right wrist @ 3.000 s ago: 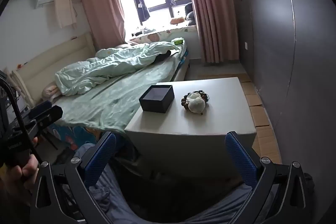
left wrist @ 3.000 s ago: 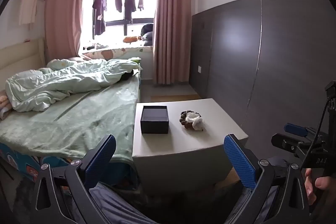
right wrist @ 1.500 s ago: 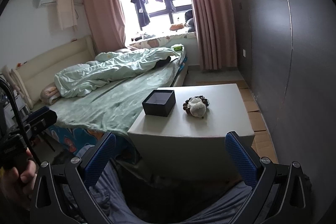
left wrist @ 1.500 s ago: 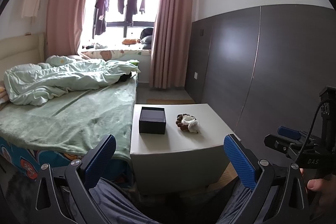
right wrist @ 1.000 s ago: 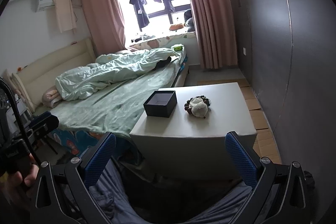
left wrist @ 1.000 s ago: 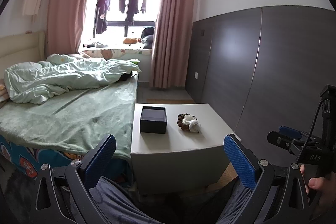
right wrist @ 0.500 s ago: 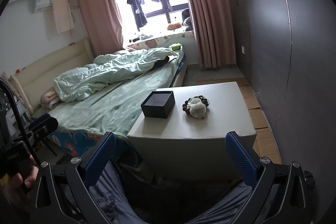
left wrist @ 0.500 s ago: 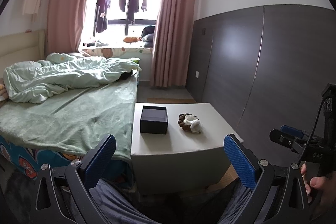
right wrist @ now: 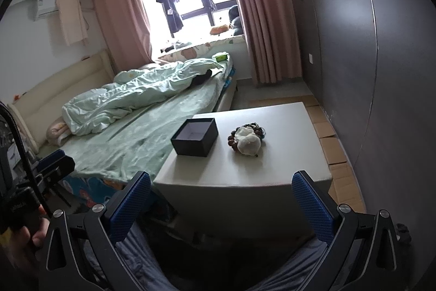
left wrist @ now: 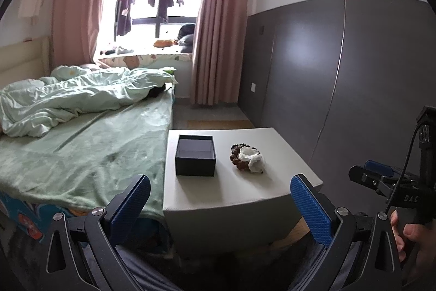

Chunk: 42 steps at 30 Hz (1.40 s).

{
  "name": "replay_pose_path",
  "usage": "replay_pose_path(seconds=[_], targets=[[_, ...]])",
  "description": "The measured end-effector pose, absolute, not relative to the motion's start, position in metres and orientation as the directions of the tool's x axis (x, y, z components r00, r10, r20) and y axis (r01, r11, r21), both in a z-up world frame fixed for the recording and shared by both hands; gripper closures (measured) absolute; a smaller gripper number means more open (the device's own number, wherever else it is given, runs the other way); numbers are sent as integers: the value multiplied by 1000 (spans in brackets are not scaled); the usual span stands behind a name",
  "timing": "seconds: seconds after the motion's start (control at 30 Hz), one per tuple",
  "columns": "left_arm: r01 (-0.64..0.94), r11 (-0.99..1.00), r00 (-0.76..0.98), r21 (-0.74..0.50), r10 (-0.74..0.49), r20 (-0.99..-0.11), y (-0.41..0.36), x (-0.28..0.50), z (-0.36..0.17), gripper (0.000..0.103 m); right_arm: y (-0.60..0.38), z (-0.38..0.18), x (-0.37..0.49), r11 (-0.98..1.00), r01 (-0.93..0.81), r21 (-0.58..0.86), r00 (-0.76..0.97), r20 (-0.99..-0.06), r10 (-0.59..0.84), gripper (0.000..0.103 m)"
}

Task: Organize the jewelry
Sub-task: 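Move both tools toward the jewelry pile beside the black box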

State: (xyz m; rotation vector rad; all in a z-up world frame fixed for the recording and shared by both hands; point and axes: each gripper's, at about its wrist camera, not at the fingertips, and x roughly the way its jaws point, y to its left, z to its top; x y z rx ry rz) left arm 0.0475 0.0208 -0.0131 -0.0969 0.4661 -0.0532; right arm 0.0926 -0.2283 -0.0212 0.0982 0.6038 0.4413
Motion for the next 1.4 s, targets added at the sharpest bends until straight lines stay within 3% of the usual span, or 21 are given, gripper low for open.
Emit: replay_pose_path(seconds=[0.1, 0.23, 0.53, 0.7, 0.83, 1.4], targets=[[48, 991, 884, -127, -102, -456, 24, 69, -20, 0, -228, -28, 110, 906, -364, 215, 725, -545, 421, 1], [73, 985, 865, -159, -142, -481, 29, 100, -32, 2, -228, -41, 141, 908, -349, 231, 699, -582, 416, 15], [77, 975, 812, -209, -183, -554, 37, 156, -59, 19, -222, -69, 203, 900, -332, 280, 633, -642, 433, 26], [65, 970, 782, -232, -194, -592, 41, 182, -74, 28, -219, -87, 239, 890, -328, 318, 587, -669, 456, 27], [48, 969, 760, -241, -192, -621, 44, 203, -85, 31, -214, -101, 265, 872, -327, 365, 540, -685, 489, 36], [-33, 964, 699, -265, -167, -695, 67, 268, -111, 31, -170, -155, 362, 810, -237, 537, 358, -727, 586, 37]])
